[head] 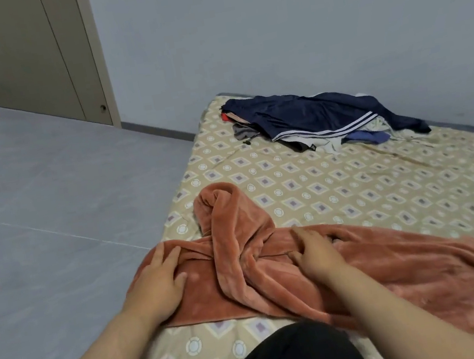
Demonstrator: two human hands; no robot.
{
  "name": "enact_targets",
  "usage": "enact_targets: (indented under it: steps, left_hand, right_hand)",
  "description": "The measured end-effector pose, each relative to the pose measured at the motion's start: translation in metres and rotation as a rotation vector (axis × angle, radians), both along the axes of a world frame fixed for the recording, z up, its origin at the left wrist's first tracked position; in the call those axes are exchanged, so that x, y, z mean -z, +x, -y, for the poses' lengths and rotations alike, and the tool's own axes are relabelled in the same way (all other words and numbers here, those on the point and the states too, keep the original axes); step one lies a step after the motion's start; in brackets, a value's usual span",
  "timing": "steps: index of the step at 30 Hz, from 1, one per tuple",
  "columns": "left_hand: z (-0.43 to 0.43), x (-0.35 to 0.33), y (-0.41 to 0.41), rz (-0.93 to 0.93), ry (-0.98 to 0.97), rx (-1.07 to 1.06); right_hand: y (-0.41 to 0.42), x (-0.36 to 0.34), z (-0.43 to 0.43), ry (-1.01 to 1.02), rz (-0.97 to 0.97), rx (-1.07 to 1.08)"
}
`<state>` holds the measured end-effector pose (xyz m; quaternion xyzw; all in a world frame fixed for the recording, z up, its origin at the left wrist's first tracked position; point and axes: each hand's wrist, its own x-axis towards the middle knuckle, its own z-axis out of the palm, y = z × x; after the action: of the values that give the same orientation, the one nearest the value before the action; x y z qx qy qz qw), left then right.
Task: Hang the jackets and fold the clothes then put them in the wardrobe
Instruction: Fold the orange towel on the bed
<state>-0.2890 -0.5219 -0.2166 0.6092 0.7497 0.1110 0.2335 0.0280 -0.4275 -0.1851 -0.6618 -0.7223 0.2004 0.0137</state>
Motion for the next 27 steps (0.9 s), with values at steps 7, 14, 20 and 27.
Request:
enact_targets:
  steps: [7, 14, 20, 27]
  left_hand:
    - [-0.050, -0.002, -0.020, 0.024, -0.073, -0.106]
    - [-0.110, -0.006, -0.015, -0.147, 0.054, -0.395]
    - [-0.081, 0.008, 0.040, -0.042, 0.359, -0.100]
    - [-0.075, -0.035, 0.061, 1.026, 0.130, -0.475]
  right_hand:
    - [-0.008, -0.036, -0.084, 0.097, 0.099, -0.050]
    - [-0.023, 0.032, -0.088, 0.026, 0.004, 0.059]
    - [-0.021, 0.048, -0.080, 0.049, -0.012, 0.054]
    - [0.003, 0.014, -0.002, 0.230, -0.254, -0.171]
